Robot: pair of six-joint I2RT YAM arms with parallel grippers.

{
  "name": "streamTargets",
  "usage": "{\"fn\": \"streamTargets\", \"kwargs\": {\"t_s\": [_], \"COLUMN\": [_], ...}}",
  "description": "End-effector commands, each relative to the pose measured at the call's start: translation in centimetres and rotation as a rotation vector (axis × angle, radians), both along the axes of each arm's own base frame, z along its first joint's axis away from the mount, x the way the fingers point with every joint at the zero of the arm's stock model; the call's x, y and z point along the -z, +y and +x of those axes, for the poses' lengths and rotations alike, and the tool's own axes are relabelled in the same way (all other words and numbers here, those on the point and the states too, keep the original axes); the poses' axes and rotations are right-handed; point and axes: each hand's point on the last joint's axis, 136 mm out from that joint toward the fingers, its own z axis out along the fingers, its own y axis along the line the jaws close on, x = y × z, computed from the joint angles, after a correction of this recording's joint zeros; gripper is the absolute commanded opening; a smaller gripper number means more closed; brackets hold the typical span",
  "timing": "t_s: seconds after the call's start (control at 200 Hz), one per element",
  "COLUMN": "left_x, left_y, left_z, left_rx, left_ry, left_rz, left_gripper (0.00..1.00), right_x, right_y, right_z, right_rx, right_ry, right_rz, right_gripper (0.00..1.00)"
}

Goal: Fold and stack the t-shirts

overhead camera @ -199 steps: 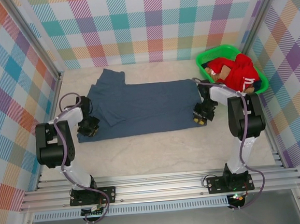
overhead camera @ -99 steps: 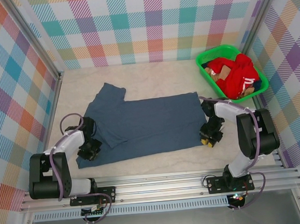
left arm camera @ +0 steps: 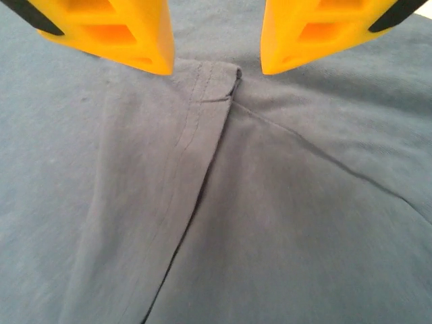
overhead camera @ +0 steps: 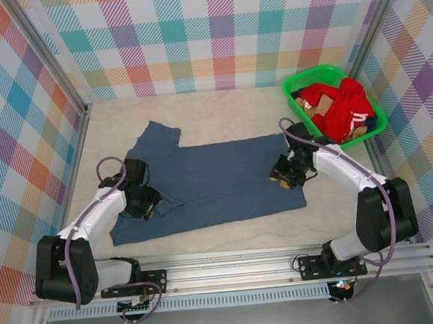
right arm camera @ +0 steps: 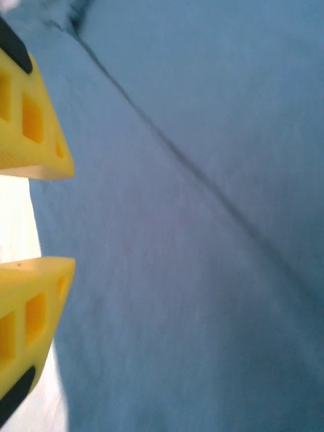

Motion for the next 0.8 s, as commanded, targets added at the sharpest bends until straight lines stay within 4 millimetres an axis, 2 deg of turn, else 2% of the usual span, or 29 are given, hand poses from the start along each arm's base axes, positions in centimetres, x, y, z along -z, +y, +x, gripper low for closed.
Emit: {"fn": "streamTargets", "kwargs": {"t_s": [0.0,0.11,0.265,0.45,0.525,0.67,0.8], "left_x": [0.9,1.5,2.5,3.1,2.9,2.1,0.8], "left_y": [-1.0,-1.2,-1.7,-1.9,-1.8,-1.9,-2.1], "left_z": [-1.1,-0.8,-0.5,-0.1,0.3,1.2,2.3], "left_rx": [-0.049,-0.042,-0.030,-0.014,-0.009,0.012,0.050], "left_ry": [0.066,0.069,0.077,0.082,0.073,0.051,0.025], "left_rz": [-0.046,-0.049,-0.055,-0.038,-0.027,-0.008,0.025], "left_gripper": [0.38,0.38,0.35,0.24,0.18,0.01,0.00], "right_x": [-3.5,-4.5,-4.5,-4.6,-4.5,-4.4,-4.4], "right_y": [4.7,5.9,5.9,5.7,5.6,5.5,5.5], "right_z": [1.9,2.0,1.9,2.1,2.1,2.0,2.0], "right_rx": [-0.155,-0.181,-0.172,-0.163,-0.161,-0.157,-0.156], "right_ry": [-0.159,-0.187,-0.179,-0.173,-0.170,-0.163,-0.162], "right_rz": [0.209,0.252,0.250,0.235,0.228,0.223,0.220], "right_gripper": [0.42,0.43,0.42,0.41,0.40,0.39,0.38]}}
